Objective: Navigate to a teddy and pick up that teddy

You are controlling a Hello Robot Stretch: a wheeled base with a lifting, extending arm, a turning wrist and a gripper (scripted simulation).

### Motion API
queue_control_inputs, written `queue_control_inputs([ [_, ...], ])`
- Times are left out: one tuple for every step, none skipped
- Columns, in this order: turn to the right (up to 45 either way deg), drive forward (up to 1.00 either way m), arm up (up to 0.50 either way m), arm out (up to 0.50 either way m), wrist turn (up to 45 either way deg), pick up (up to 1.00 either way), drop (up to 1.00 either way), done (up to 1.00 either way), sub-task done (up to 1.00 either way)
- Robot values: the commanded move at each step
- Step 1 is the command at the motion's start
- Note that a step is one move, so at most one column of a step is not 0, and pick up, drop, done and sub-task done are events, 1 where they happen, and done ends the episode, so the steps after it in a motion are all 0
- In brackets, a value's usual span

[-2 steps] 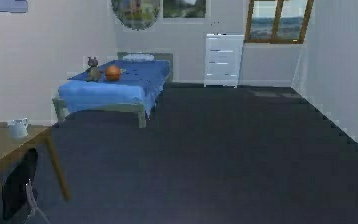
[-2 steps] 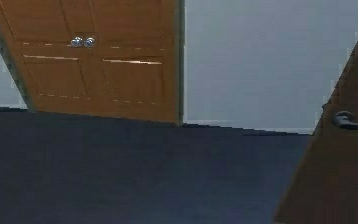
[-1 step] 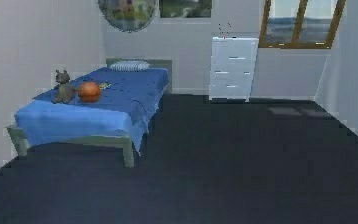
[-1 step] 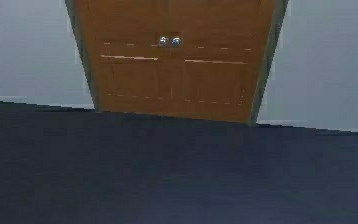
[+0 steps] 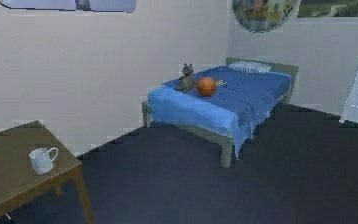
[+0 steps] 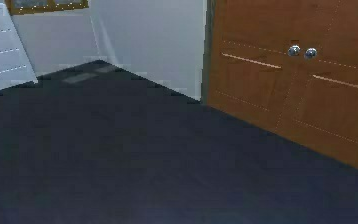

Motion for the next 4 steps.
queue_control_inputs([
  [0.0,1.0,0.0,0.0,0.0,0.0,0.0,0.0,0.0],
  [-3.0,0.0,0.0,0.0,0.0,0.0,0.0,0.0,0.0],
  [0.0,0.4,0.0,0.0,0.0,0.0,0.0,0.0,0.0],
  [-45.0,0.0,0.0,0.0,0.0,0.0,0.0,0.0,0.0],
])
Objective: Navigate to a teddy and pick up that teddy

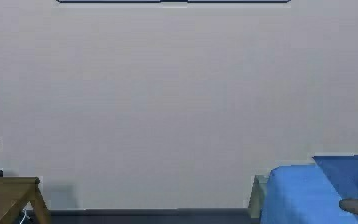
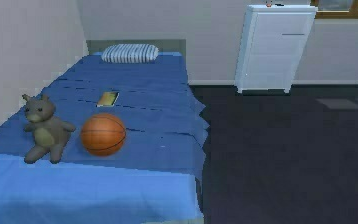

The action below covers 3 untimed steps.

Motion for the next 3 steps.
queue_control_inputs([
  [-33.0,0.0,0.0,0.0,0.0,0.0,0.0,0.0,0.0],
  [42.0,0.0,0.0,0.0,0.0,0.0,0.0,0.0,0.0],
  [0.0,0.85,0.0,0.0,0.0,0.0,0.0,0.0,0.0],
])
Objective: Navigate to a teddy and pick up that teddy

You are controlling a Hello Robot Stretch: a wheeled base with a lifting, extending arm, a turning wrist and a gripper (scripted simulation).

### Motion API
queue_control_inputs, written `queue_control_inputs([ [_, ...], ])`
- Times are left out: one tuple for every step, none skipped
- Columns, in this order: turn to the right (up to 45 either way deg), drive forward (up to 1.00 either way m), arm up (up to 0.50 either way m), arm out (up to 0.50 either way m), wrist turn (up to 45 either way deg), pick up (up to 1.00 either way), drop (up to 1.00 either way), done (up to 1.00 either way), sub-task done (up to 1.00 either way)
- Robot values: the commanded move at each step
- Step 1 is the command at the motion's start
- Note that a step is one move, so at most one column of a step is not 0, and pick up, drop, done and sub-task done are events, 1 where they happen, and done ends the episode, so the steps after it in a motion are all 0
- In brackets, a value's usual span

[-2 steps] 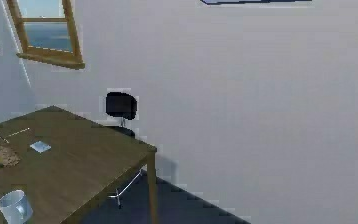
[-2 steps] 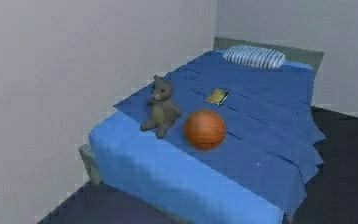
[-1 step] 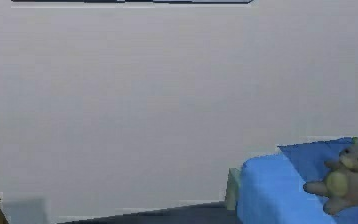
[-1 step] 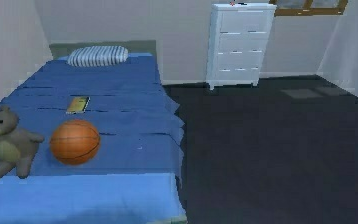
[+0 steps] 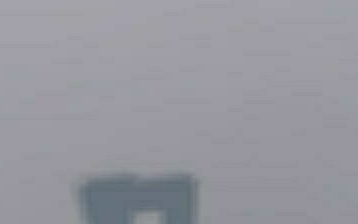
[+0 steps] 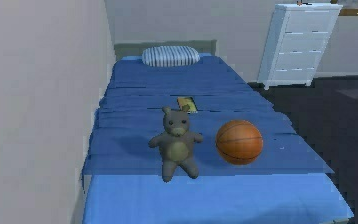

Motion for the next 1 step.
queue_control_inputs([
  [0.0,0.0,0.5,0.0,0.0,0.0,0.0,0.0,0.0],
])
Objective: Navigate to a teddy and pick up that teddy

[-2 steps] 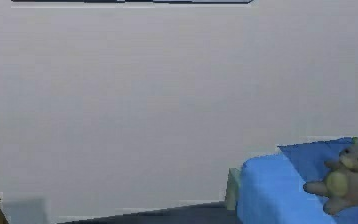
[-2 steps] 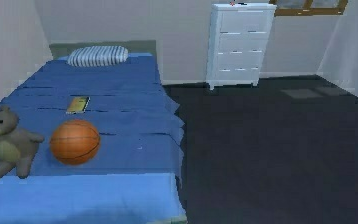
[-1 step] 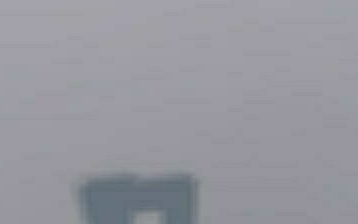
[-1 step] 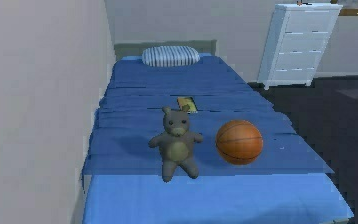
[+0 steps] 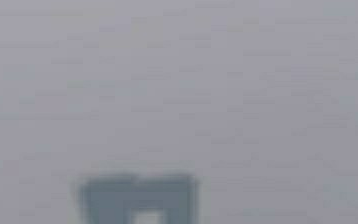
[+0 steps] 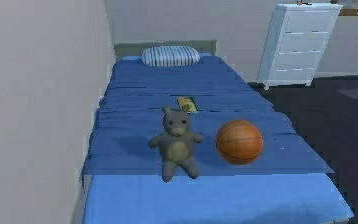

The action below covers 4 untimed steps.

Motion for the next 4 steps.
queue_control_inputs([
  [0.0,0.0,0.2,0.0,0.0,0.0,0.0,0.0,0.0],
  [0.0,0.0,0.0,0.34,0.0,0.0,0.0,0.0,0.0],
  [0.0,0.0,0.0,0.0,45.0,0.0,0.0,0.0,0.0],
  [0.0,0.0,0.0,0.0,45.0,0.0,0.0,0.0,0.0],
])
